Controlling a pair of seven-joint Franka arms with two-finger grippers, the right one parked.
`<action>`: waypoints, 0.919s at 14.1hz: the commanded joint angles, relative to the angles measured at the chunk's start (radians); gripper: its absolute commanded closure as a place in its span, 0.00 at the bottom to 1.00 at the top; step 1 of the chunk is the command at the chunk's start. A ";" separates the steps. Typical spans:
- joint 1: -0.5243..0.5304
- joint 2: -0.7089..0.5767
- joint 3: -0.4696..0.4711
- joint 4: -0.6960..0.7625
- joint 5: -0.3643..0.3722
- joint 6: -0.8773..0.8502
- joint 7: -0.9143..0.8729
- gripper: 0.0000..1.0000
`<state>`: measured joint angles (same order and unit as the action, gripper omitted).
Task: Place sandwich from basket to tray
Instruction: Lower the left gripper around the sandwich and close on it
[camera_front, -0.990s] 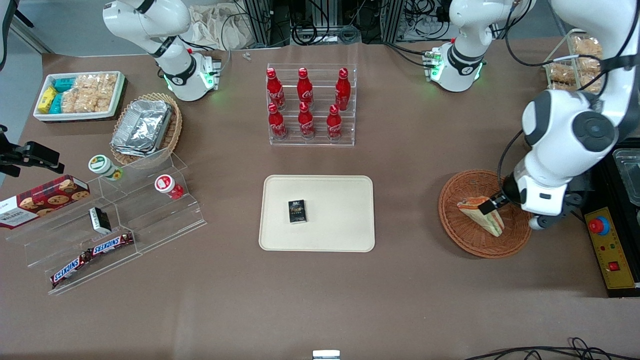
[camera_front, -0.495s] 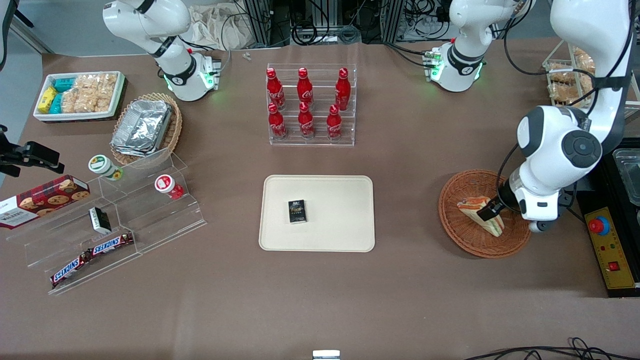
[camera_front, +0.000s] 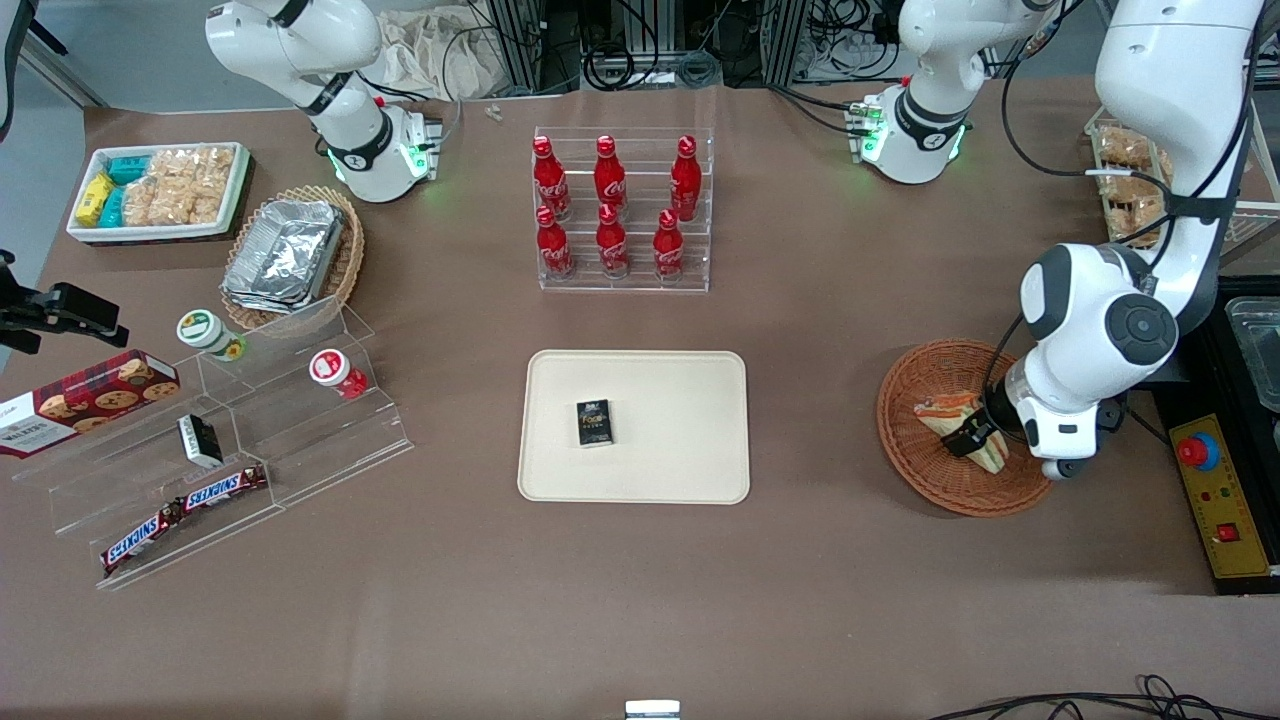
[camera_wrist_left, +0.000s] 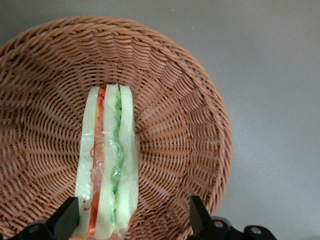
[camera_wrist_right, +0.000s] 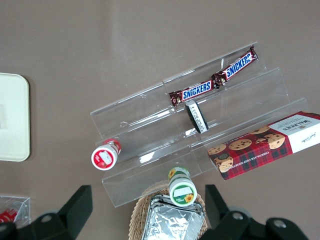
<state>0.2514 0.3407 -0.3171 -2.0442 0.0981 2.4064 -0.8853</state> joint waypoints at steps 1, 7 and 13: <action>0.002 0.003 0.009 -0.008 0.023 0.023 -0.027 0.00; 0.003 -0.008 0.009 0.001 0.023 0.010 -0.041 0.00; 0.005 -0.005 0.030 0.022 0.032 -0.064 -0.027 0.00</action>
<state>0.2525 0.3422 -0.2859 -2.0221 0.1039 2.3696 -0.8964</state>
